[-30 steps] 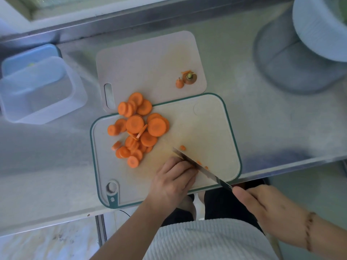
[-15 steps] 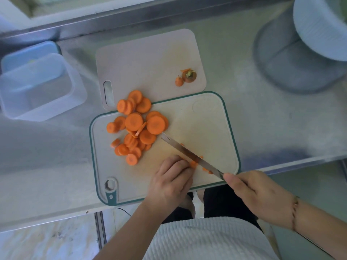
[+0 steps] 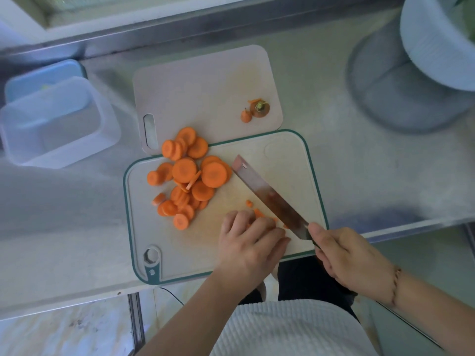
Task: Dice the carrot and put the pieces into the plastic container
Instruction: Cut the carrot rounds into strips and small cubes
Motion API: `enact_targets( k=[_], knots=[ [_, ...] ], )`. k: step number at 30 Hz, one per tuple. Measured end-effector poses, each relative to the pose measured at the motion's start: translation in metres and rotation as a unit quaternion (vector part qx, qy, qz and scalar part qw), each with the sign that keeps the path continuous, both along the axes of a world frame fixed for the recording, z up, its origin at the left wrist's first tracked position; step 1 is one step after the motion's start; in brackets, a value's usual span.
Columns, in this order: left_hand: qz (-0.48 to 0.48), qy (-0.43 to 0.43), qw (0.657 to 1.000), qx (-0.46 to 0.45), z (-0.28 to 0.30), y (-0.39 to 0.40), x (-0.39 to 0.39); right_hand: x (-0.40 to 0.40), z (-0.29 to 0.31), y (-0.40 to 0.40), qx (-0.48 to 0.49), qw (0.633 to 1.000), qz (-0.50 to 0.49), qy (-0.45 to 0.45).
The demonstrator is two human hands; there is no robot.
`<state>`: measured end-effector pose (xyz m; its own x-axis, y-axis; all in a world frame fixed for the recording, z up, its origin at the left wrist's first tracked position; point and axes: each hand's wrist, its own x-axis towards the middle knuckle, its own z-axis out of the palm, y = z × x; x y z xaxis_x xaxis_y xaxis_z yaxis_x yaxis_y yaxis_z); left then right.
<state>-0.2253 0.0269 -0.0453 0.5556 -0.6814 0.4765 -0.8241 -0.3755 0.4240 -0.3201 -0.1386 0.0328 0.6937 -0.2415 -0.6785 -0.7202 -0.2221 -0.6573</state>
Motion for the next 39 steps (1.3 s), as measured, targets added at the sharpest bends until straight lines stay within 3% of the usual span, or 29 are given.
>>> enact_targets(
  k=[21, 26, 30, 39],
  knots=[
    [0.094, 0.044, 0.994, 0.020, 0.002, -0.005, 0.003, 0.002, 0.007, 0.002, 0.025, 0.999, -0.039, -0.003],
    [0.017, 0.085, 0.995, -0.043, 0.000, 0.026, 0.006, -0.008, 0.009, 0.003, -0.006, 1.000, -0.006, -0.010],
    [-0.053, 0.055, 0.997, -0.015, -0.004, 0.042, 0.009, -0.020, 0.010, 0.010, -0.084, 0.992, 0.088, -0.034],
    [-0.044, 0.079, 0.996, 0.000, -0.016, 0.039, 0.005, -0.032, 0.006, 0.017, -0.114, 0.986, 0.121, 0.010]
  ],
)
